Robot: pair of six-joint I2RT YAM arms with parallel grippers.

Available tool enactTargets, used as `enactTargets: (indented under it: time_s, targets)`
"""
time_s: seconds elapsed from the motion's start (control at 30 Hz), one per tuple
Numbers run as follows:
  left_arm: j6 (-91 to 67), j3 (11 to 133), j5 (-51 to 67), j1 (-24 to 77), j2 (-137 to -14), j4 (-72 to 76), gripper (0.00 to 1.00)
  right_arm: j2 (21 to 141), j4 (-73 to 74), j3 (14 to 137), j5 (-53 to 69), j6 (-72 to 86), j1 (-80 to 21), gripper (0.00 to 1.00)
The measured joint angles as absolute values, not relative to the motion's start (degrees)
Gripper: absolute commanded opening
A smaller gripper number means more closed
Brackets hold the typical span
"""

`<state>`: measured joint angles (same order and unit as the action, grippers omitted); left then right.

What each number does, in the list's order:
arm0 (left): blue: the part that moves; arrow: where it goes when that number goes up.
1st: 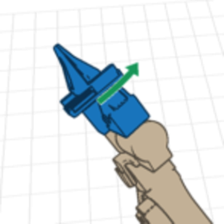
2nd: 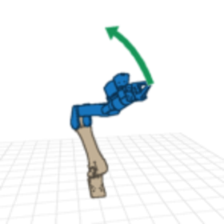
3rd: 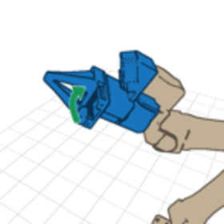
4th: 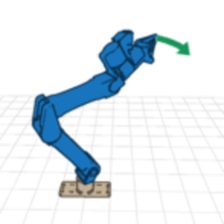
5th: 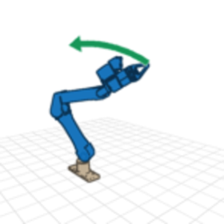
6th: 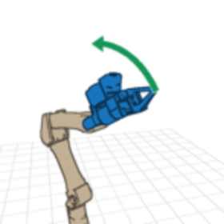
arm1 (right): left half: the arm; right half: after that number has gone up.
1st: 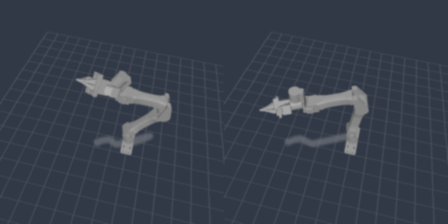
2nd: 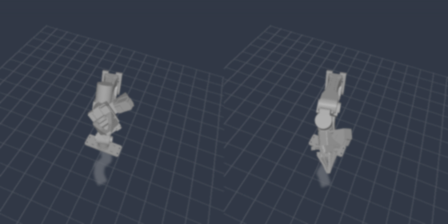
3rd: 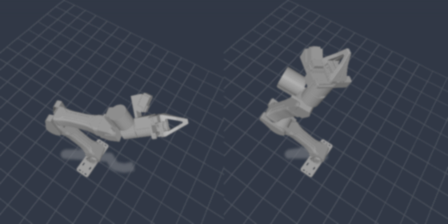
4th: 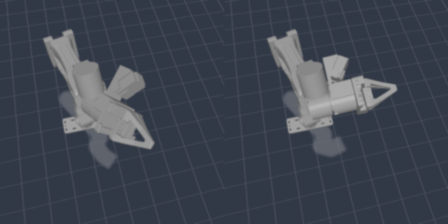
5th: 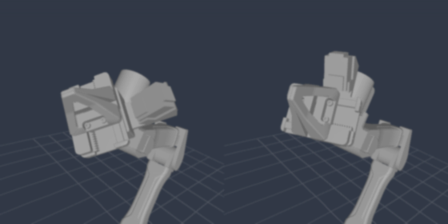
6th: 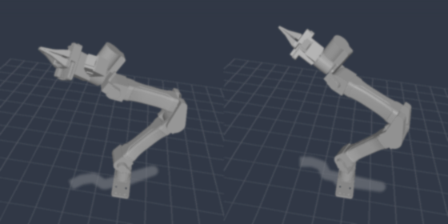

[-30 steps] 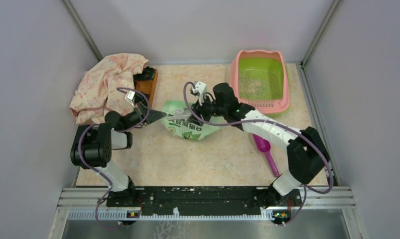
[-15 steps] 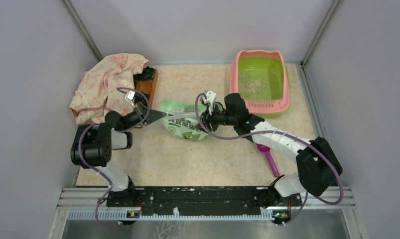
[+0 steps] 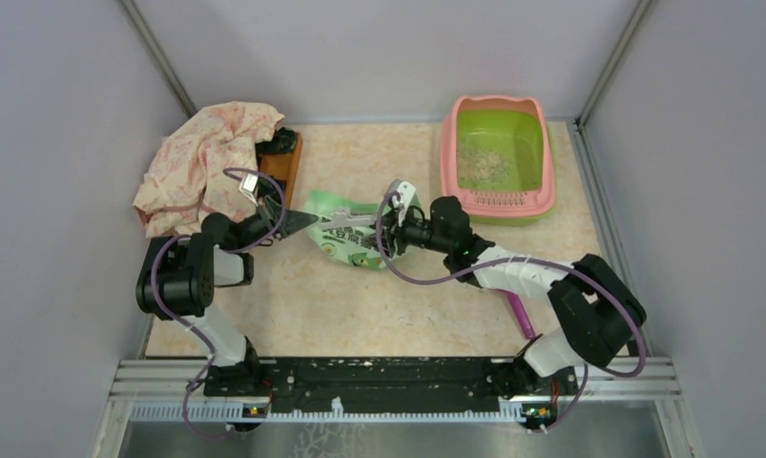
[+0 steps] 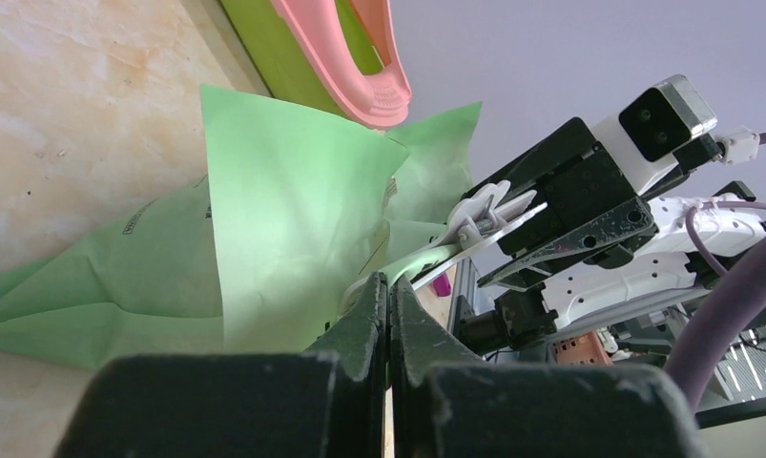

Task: Fill the litter box with clean litter
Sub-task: Clamp the cat litter bag at the center of the board.

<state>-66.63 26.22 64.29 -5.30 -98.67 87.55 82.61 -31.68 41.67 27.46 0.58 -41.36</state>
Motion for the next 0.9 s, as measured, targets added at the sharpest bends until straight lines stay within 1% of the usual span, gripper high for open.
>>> enactTargets:
  time_s: [0.1,0.2,0.3,0.47,0.7,0.73,0.77,0.8,0.83,0.9]
  targets:
    - [-66.7,26.22,64.1,-5.3,-98.74,87.55,0.0,84.16,-35.35,41.56,27.2,1.63,-41.52,0.42]
    - [-66.87,26.22,64.03,-5.3,-98.78,87.57,0.0,85.82,-37.93,41.65,27.09,2.0,-41.67,0.36]
    - [-66.94,26.22,64.05,-5.3,-98.8,87.57,0.0,87.72,-39.66,41.76,27.05,2.22,-41.91,0.25]
    - [-67.16,26.22,63.96,-5.32,-98.8,87.57,0.0,88.79,-41.17,41.91,27.05,2.66,-41.89,0.0]
    - [-67.24,26.22,63.86,-5.37,-98.94,87.61,0.0,88.79,-41.17,41.91,27.03,2.81,-41.91,0.0]
    - [-67.26,26.22,63.86,-5.37,-98.96,87.64,0.0,88.79,-41.12,41.91,27.05,2.74,-41.91,0.06]
    - [-67.26,26.22,63.88,-5.37,-98.98,87.64,0.0,88.77,-41.01,41.91,27.05,2.59,-41.91,0.23]
    - [-67.26,26.22,63.9,-5.37,-99.0,87.64,0.0,88.64,-40.69,41.91,27.05,2.42,-41.91,0.31]
    - [-67.26,26.22,63.88,-5.37,-99.0,87.66,0.0,88.38,-40.16,41.93,27.09,2.04,-41.91,0.34]
    - [-67.26,26.22,63.88,-5.37,-99.0,87.66,0.0,87.48,-38.3,42.0,27.05,0.91,-41.98,0.35]
